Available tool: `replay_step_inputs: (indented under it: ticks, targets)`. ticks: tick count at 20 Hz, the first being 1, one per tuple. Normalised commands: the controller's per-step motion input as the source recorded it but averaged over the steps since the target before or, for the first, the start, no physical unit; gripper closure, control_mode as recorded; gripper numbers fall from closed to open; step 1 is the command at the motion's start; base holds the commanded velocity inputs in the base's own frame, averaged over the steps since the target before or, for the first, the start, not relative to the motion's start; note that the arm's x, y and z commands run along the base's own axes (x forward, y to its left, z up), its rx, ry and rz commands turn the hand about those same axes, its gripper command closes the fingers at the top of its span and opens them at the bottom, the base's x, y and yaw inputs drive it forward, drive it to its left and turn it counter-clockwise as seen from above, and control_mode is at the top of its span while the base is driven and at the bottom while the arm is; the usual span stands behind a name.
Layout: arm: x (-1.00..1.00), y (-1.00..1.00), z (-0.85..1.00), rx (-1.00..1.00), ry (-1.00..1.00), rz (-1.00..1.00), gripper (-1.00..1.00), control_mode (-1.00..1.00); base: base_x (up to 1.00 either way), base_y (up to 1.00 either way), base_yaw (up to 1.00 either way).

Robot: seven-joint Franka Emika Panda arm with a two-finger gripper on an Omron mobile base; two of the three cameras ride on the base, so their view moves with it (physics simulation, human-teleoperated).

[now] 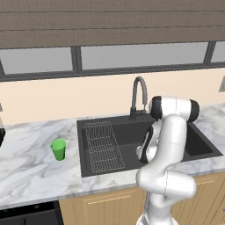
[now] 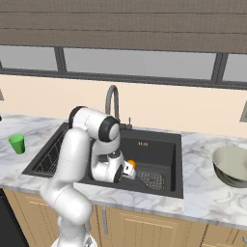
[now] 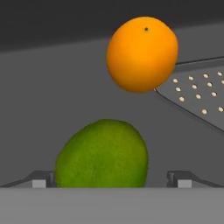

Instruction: Remove the orange and lime from the sink. Then move the bowl and cup from the counter to the sink for washing.

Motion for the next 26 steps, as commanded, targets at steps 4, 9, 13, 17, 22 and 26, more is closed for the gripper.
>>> replay_step_inputs:
  ticks: [4,9,13,17,22,26]
  targets:
    - [0.03,0.00,0.00,0.00,0.00,0.00,-1.00,-1.00,0.00,0.00,0.00]
    - [0.01,0.00,-0.05,0.00,0.00,0.00,-1.00,-1.00,0.00,0.00,0.00]
    - [0.00,0.02,-0.12,0.00,0.02,-0.03,-1.00,-1.00,0.00,0.00,0.00]
    - [0.00,0.05,-0.16,0.00,0.08,-0.04,1.00,-1.00,0.00,0.00,0.00]
    - [0.00,0.04,-0.15,0.00,0.11,-0.03,1.00,-1.00,0.00,0.00,0.00]
    - [0.00,0.00,-0.14,0.00,0.10,-0.02,1.00,-1.00,0.00,0.00,0.00]
